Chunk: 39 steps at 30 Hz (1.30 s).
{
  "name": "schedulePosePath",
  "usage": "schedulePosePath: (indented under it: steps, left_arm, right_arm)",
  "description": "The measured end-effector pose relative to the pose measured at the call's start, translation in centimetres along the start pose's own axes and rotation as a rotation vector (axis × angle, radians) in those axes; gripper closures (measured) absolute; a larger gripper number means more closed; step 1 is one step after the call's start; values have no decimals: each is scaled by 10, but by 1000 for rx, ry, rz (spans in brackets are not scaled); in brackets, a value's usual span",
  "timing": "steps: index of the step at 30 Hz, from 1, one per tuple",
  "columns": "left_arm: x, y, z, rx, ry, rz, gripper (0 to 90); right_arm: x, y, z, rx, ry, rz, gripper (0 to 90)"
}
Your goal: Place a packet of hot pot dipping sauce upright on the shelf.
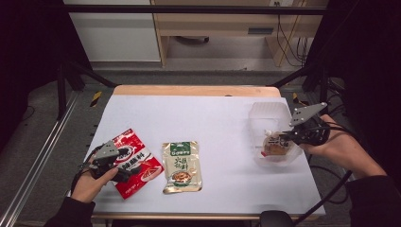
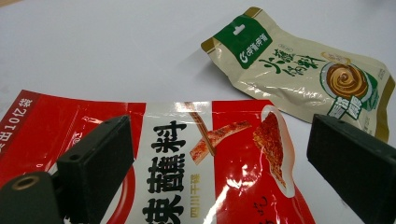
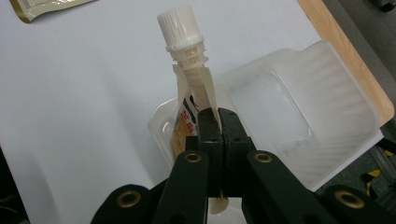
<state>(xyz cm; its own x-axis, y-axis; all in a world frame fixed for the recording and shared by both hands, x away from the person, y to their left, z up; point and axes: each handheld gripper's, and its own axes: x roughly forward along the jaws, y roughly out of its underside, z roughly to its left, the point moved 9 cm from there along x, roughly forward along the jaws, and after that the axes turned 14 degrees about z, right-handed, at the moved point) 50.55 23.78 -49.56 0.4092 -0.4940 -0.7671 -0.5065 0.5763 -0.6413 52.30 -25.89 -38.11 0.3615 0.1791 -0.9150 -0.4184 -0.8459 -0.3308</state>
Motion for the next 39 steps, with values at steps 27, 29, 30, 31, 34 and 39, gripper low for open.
schedulePosePath:
  steps: [27, 29, 30, 31, 34, 39]
  left_arm:
    - [4, -2, -3, 15, -3, 18, 71]
    - [5, -4, -6, 28, -5, 25, 71]
    - [7, -6, -8, 43, -9, 34, 71]
    - [7, -6, -8, 43, -9, 34, 70]
    - [9, -13, -11, 68, -21, 51, 66]
    - [11, -27, -16, 100, -22, 64, 65]
  right_arm:
    - [2, -3, 6, 63, 83, -75, 422]
    - [-9, -21, 18, 37, 146, -109, 317]
    - [-11, -28, 23, 27, 161, -111, 291]
    - [-13, -35, 29, 22, 174, -122, 277]
    - [-13, -56, 47, 16, 193, -140, 240]
    - [-1, -82, 70, 31, 178, -185, 218]
